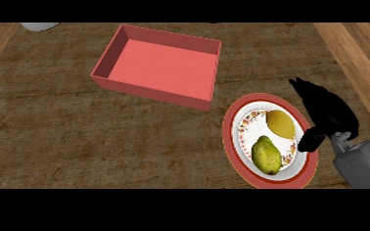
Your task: Pick the lemon from the plate and place it in the cardboard box
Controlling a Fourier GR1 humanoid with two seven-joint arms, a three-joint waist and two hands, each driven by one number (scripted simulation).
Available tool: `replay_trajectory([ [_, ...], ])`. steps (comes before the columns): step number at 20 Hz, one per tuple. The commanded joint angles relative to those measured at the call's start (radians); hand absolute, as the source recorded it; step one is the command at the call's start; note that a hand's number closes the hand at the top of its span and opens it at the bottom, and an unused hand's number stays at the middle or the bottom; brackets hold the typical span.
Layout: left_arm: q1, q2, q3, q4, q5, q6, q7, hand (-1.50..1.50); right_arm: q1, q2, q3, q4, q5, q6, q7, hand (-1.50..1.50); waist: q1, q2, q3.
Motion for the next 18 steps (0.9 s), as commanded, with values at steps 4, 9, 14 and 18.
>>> replay_trajectory([
  [4,-0.269,-0.083,-0.056,-0.195,0.034,-0.020,-0.128,0.00,-0.042,0.043,0.016,0.008,0.020,0.016,0.061,-1.50,-0.026,0.004,-0.010],
  [9,-0.268,-0.104,-0.058,-0.206,0.033,-0.025,-0.128,0.00,-0.054,0.071,0.028,0.010,0.026,0.025,0.091,-1.50,-0.029,0.003,-0.010],
  [14,-0.257,-0.102,-0.046,-0.201,0.033,-0.042,-0.135,0.00,-0.050,0.090,0.034,0.015,0.041,0.010,0.108,-1.50,-0.030,0.001,-0.009],
  [18,-0.260,-0.114,-0.043,-0.213,0.024,-0.032,-0.126,0.00,-0.048,0.112,0.053,0.024,0.058,0.003,0.121,-1.50,-0.037,0.002,-0.008],
])
